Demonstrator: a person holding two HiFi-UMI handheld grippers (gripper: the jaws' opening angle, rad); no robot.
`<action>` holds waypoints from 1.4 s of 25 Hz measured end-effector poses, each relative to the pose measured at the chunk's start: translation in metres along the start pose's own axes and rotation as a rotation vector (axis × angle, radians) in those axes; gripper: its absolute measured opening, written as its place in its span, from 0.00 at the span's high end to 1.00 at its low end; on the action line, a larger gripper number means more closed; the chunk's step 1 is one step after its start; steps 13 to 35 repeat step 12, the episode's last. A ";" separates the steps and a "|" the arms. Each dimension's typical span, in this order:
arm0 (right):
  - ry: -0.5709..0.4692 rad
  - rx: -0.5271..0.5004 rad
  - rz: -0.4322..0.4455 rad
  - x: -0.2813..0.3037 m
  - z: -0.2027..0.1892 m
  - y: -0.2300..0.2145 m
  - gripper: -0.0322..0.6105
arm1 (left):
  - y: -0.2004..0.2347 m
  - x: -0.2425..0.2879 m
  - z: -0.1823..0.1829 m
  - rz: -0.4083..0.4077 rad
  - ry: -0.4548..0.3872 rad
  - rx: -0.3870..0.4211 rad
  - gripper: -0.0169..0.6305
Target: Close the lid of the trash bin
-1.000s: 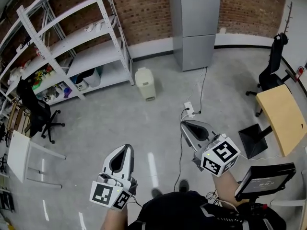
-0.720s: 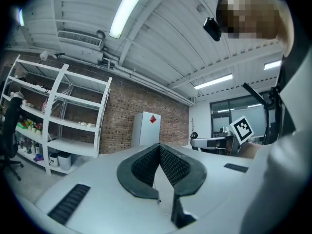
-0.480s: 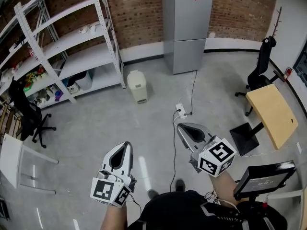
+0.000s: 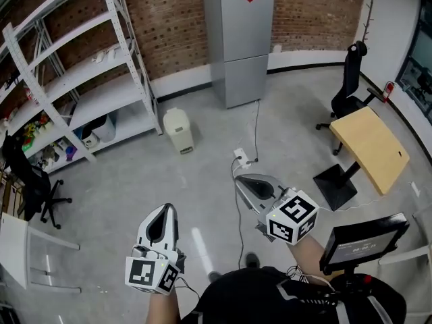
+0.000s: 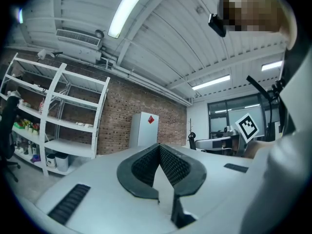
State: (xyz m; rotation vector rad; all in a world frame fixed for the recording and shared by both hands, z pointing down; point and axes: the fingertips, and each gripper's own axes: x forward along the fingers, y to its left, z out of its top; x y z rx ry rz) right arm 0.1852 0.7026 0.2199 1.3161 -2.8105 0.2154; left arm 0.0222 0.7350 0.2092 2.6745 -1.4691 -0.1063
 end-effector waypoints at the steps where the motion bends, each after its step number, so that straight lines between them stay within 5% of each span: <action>1: 0.000 -0.001 0.002 -0.002 -0.001 0.002 0.94 | -0.001 -0.003 0.000 0.003 -0.002 0.000 0.98; 35: -0.010 -0.026 -0.002 -0.011 0.006 -0.007 0.94 | -0.012 0.000 0.008 -0.002 -0.025 0.012 0.98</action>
